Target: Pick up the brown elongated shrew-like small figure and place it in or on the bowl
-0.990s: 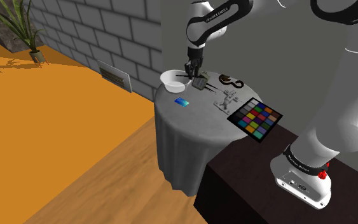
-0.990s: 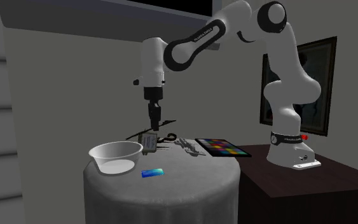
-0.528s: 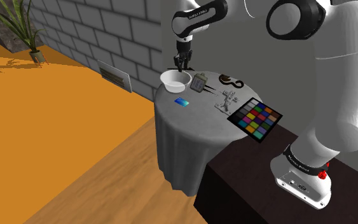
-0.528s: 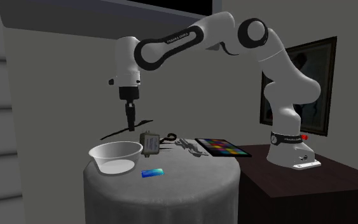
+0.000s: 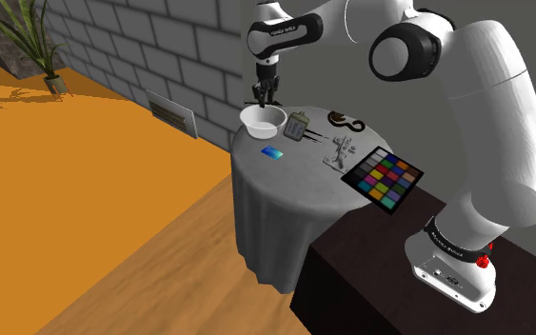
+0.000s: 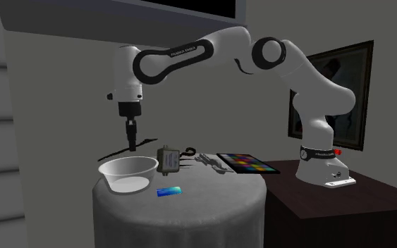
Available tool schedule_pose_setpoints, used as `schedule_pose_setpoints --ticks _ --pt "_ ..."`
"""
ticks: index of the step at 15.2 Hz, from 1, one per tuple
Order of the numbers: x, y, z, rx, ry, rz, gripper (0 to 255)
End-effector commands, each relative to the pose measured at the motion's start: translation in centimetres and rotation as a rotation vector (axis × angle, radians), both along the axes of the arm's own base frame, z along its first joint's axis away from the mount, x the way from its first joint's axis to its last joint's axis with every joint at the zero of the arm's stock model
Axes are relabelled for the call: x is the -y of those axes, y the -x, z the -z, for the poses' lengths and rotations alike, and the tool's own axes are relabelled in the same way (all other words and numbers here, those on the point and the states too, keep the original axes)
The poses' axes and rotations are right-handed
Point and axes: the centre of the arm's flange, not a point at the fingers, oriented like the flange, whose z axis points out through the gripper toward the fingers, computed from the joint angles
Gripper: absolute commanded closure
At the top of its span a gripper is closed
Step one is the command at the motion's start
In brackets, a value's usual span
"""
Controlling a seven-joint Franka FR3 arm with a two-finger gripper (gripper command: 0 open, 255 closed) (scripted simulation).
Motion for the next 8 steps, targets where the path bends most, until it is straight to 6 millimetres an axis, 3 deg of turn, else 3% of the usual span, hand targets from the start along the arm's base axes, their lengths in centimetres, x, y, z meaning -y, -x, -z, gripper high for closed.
schedule_pose_setpoints --ticks 1,8 --pt "0.0 -0.1 1.0 0.001 0.000 0.000 255" --pt "0.0 -0.1 4.7 0.001 0.000 0.000 255"
